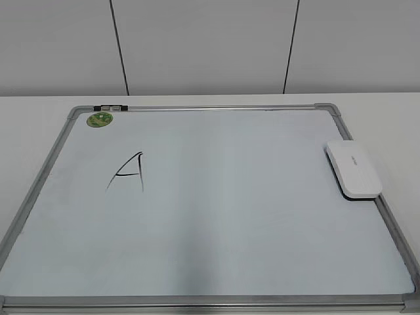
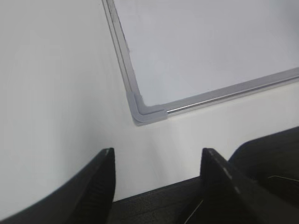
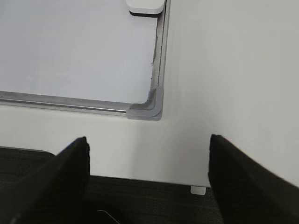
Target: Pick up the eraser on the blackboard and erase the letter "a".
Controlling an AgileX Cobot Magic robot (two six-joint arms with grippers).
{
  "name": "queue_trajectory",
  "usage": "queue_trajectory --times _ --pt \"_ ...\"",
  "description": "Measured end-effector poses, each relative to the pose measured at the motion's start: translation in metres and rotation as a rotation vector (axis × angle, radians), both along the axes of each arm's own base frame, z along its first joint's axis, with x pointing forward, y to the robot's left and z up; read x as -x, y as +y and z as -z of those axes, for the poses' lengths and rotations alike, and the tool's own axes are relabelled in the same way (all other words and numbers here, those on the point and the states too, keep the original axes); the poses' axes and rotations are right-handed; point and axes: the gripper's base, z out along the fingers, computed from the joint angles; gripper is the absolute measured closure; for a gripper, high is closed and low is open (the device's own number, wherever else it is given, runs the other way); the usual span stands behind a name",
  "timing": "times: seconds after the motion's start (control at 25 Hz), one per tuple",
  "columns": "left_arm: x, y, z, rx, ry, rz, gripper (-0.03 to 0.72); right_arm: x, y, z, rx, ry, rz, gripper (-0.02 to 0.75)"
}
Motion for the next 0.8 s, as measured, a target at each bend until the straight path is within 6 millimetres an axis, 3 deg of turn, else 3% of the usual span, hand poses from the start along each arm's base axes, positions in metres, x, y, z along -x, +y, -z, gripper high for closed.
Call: queue_trajectory --times 0.48,0.8 --pt "-0.0017 0.0002 0.0005 -0.001 -0.016 -0.002 0.257 -0.0012 0.0001 -0.0003 -0.001 -0.014 0.0 0.15" --pt "-0.0018 0.0014 0.0006 0.0 -0.015 -0.024 0.134 -0.0012 0.0001 -0.0003 -0.006 -0.014 0.005 0.15"
